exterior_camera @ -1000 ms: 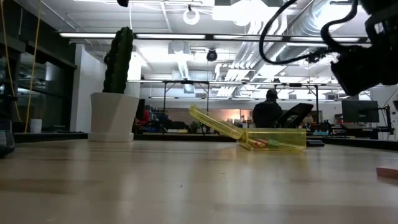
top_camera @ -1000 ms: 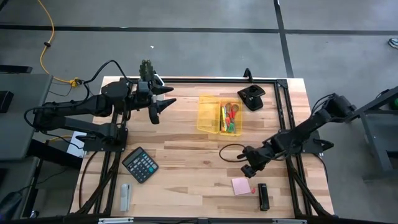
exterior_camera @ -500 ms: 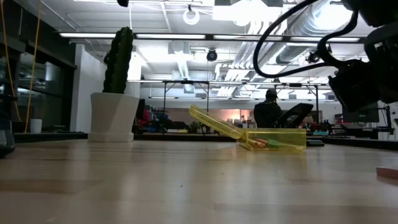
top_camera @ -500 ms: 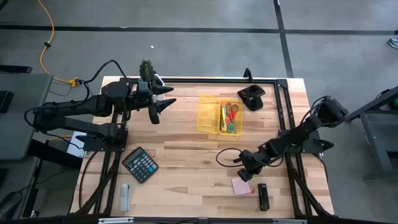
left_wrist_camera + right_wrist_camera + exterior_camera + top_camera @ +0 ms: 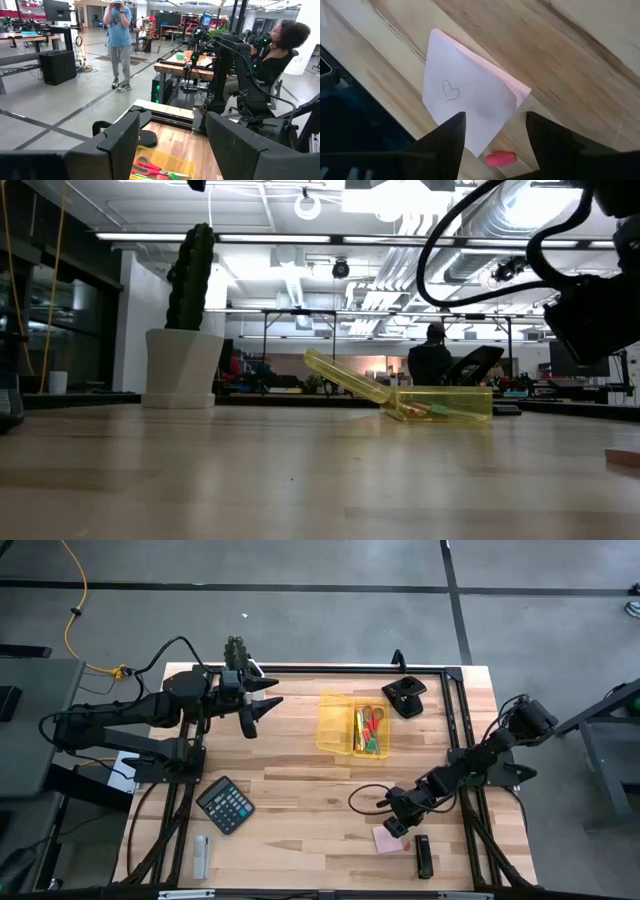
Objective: Pack school essentials
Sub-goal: Put the pink sticky note into the yellow supply box
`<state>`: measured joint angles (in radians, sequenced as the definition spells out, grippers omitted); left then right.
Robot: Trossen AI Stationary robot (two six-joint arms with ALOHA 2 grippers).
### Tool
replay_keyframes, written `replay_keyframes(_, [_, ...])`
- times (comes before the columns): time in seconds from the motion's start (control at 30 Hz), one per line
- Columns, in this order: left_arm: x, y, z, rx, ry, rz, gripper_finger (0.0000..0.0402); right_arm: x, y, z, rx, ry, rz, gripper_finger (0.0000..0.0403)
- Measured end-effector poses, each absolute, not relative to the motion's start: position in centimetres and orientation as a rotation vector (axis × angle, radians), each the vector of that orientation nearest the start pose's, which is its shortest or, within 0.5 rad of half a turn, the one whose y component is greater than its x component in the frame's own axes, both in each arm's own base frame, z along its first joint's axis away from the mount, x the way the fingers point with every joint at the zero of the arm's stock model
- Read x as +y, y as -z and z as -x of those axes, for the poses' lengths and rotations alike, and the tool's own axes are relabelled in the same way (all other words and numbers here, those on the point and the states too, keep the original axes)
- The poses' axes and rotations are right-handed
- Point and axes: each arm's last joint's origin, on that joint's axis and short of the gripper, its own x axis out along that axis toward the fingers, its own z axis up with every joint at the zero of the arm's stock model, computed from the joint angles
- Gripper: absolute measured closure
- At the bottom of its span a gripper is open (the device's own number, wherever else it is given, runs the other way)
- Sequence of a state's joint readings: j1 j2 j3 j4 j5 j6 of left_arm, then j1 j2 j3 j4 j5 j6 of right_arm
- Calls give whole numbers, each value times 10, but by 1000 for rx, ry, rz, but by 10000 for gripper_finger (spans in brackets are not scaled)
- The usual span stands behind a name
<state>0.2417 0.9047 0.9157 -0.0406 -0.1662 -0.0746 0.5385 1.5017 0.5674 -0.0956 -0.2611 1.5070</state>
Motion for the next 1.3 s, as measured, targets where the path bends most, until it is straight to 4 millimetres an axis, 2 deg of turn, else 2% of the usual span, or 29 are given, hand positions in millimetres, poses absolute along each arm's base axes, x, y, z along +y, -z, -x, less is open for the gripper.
replay_keyframes(0.23, [52, -371, -191, 15, -413, 75, 186, 132, -123, -207, 1320, 203, -1114, 199])
replay_keyframes(0.43, [53, -371, -190, 21, -434, 41, 186, 132, -125, -212, 1224, 203, -1114, 199])
replay_keyframes(0.73, [53, -371, -190, 21, -433, 41, 186, 130, -123, -210, 1230, 266, -1119, 203])
replay_keyframes(0.87, [53, -371, -190, 21, -433, 41, 186, 128, -122, -209, 1215, 307, -1127, 243])
replay_keyframes(1.13, [53, -371, -190, 21, -433, 40, 186, 126, -120, -207, 1211, 351, -1106, 384])
replay_keyframes(1.3, [53, -371, -190, 21, -433, 40, 186, 127, -121, -209, 1179, 328, -1100, 396])
